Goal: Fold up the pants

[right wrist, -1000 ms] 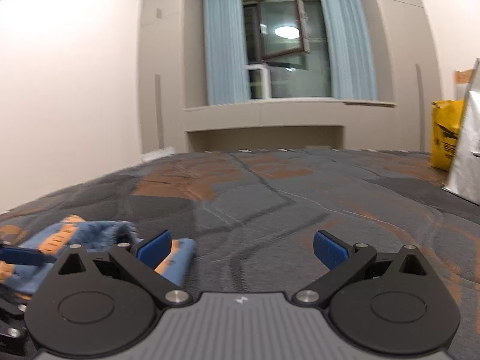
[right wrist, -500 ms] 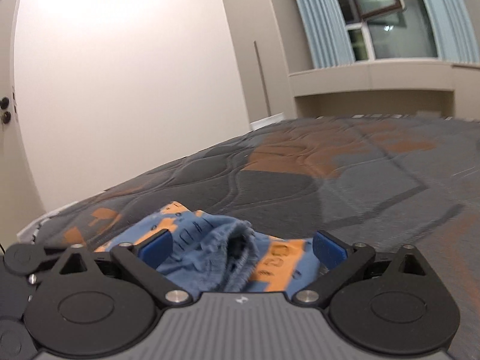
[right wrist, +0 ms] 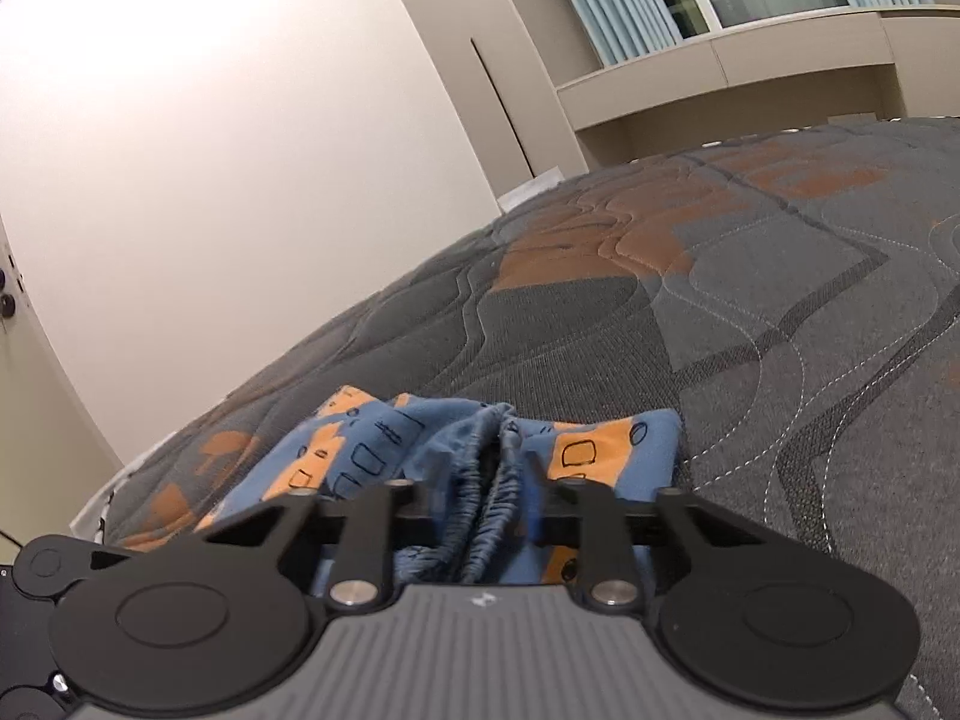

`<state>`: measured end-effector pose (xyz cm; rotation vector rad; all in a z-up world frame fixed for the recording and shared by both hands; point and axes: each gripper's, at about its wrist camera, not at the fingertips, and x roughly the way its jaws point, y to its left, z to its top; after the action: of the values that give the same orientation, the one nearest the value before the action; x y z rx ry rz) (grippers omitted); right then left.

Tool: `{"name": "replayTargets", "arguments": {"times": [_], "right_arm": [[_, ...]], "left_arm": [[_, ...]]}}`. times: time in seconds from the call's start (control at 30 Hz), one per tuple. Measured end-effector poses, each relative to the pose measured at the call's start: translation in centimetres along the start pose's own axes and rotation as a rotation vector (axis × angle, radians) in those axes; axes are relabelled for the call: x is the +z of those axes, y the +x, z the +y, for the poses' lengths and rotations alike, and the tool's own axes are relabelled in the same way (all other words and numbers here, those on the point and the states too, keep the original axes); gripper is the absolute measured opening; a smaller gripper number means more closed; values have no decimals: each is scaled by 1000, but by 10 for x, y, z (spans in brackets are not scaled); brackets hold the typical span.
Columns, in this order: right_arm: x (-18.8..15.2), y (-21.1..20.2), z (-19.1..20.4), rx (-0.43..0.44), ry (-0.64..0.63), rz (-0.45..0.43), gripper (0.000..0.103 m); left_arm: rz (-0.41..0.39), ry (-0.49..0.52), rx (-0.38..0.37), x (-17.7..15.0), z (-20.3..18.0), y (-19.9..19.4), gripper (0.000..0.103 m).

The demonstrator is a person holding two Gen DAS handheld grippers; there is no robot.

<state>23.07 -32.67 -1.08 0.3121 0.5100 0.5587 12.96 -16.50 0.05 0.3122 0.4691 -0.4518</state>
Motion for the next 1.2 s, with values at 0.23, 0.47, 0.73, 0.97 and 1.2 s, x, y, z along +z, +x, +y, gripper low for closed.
{"name": "replayTargets", "arguments": {"times": [0.23, 0.47, 0.73, 0.97, 1.2], "right_arm": [[-5, -31, 6, 8, 21, -113, 12], [-12, -59, -7, -55, 116, -161, 12], [-20, -59, -16, -148, 142, -109, 19], [-22, -62, -16, -154, 148, -120, 47], [-24, -69, -14, -165, 146, -175, 103]], "left_arm": [[-53, 25, -22, 11, -7, -19, 5], [-41, 52, -78, 15, -26, -11, 5], [14, 45, -113, 5, -29, 6, 9], [-15, -59, -119, 3, -8, -11, 55], [-117, -243, 108, 0, 47, -40, 102]]}}
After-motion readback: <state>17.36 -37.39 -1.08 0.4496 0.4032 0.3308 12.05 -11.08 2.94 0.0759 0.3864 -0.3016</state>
